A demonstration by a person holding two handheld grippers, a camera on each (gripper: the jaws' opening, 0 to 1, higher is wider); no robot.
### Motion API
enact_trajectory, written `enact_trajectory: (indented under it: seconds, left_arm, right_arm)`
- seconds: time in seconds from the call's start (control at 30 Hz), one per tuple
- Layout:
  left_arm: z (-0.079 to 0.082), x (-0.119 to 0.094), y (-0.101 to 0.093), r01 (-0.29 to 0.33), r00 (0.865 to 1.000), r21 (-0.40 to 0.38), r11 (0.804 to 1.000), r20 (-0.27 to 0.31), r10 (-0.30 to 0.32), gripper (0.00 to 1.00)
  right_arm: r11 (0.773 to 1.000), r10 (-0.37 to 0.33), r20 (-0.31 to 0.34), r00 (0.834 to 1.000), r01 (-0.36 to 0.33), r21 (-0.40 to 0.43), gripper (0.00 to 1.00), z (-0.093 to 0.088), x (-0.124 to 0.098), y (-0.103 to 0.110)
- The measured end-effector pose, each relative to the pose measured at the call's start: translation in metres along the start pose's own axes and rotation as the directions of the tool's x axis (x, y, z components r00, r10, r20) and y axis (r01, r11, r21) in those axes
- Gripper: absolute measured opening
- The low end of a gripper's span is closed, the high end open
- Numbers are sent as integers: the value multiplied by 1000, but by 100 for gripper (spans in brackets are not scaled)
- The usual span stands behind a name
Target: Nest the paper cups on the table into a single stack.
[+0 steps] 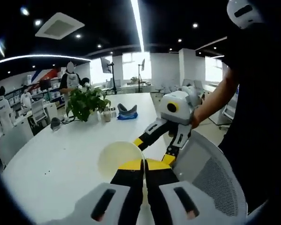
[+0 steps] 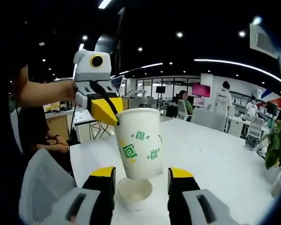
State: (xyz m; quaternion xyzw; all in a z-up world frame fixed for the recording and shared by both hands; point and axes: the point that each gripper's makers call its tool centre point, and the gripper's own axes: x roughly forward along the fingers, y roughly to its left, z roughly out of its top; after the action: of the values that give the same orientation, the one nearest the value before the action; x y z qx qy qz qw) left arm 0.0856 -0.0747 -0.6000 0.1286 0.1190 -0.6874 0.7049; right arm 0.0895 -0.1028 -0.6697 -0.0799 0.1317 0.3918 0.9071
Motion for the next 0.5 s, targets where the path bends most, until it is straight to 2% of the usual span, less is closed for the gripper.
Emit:
enact_trajectory:
  seconds: [0.37,0.5]
  left_arm:
    - [-16,3,-2,-2,997,39,999,-76,5,0]
    - [-27,7,-3,2,991,65,998,-132,6,0]
  right_arm:
    - [999,-29,-33,999,30,43,58,-17,-9,-2]
    - [998,-36,-45,998,39,57,61,-24,-13,-3]
